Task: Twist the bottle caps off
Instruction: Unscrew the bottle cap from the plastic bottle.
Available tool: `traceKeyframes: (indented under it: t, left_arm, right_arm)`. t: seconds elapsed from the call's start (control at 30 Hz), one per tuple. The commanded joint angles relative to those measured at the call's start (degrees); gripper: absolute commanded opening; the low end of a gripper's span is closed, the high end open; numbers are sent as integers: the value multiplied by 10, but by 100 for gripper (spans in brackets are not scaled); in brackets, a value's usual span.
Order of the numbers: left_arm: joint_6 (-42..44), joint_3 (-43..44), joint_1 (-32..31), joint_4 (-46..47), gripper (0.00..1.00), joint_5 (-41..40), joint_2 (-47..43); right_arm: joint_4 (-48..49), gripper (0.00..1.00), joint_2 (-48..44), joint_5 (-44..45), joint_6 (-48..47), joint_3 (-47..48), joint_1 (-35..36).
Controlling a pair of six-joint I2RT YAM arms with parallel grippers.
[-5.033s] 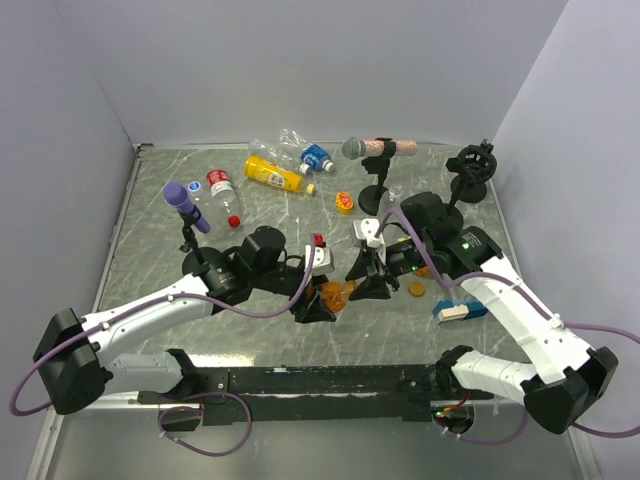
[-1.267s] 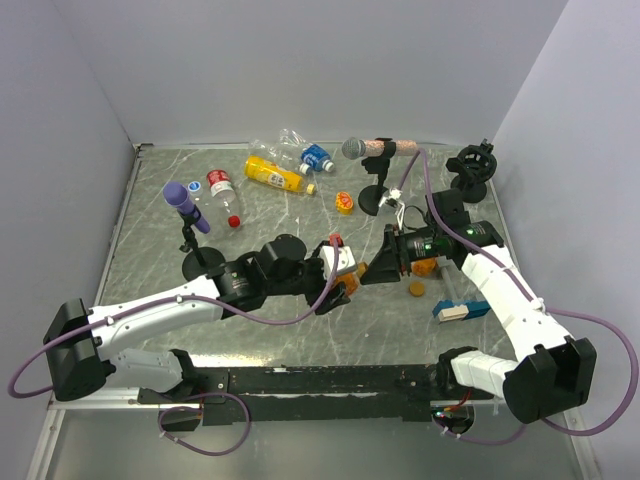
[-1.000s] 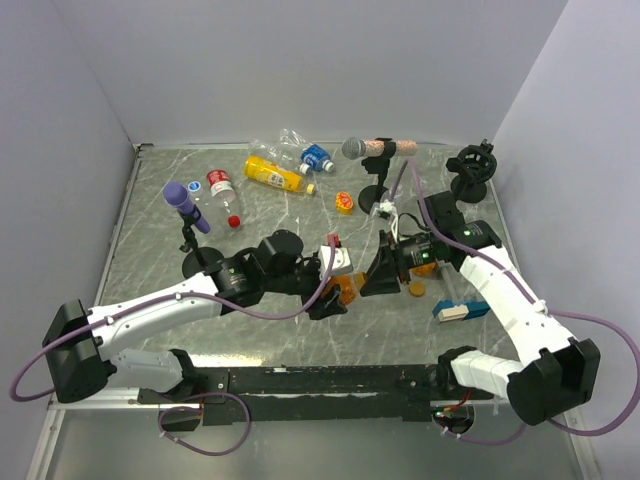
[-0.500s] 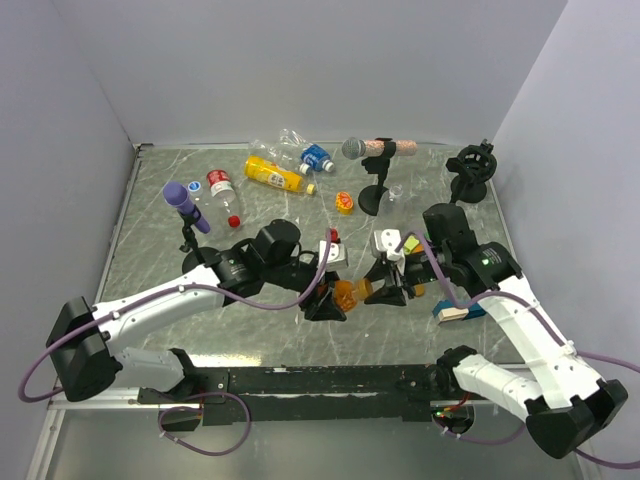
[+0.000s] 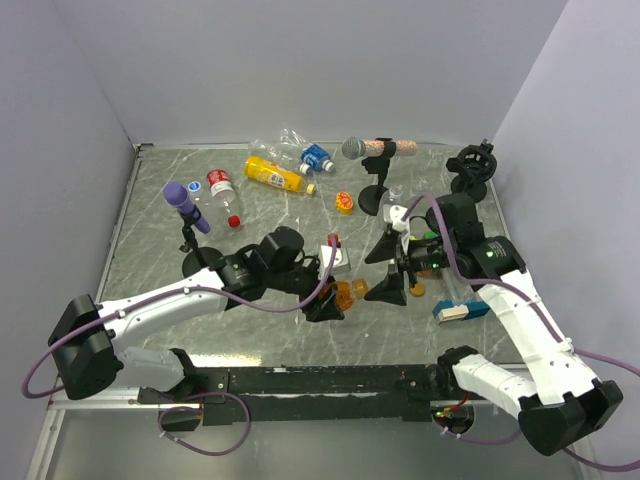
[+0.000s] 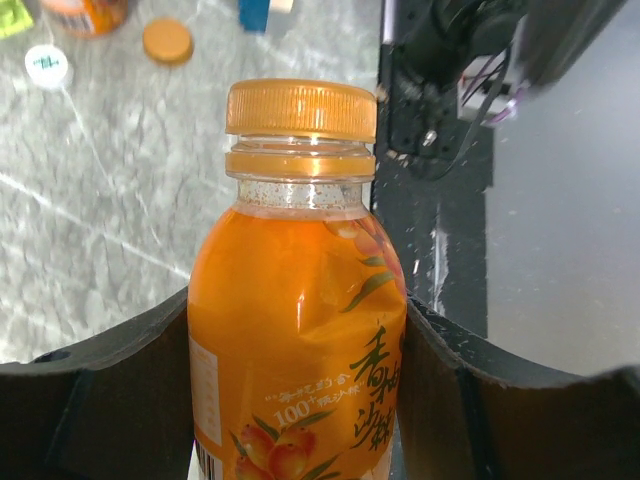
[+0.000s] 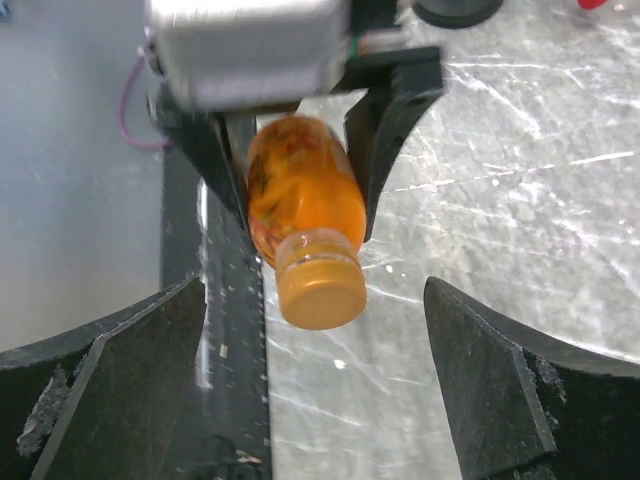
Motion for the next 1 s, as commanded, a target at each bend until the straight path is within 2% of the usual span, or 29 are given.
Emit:
traceKeyframes:
  t: [0.0, 0.1, 0.23, 0.37, 0.5, 0.6, 0.97]
  left_arm:
    - [-4, -17, -29, 37, 13, -77, -27]
    - [-4, -25, -53, 53, 13, -133, -32]
    - [-10, -38, -80, 84, 13, -200, -32]
    - [-14, -61, -96, 126, 13, -267, -44]
    - [-40, -101, -105, 185, 13, -301, -63]
    - [-43, -105, -112, 192, 13, -327, -60]
    - [-30, -57, -143, 175, 13, -369, -7]
  right_arm:
    - [3, 97, 13, -53, 115, 21, -37]
    - [0, 98, 45, -68, 199, 12, -71]
    - [9, 99, 64, -134, 247, -14, -133]
    - [-22, 99, 81, -138, 231, -23, -151]
    - [-79, 99, 120, -119, 178, -15, -152]
    - [-118, 99, 152, -116, 154, 0, -152]
    - [-81, 98, 161, -98, 189, -15, -147]
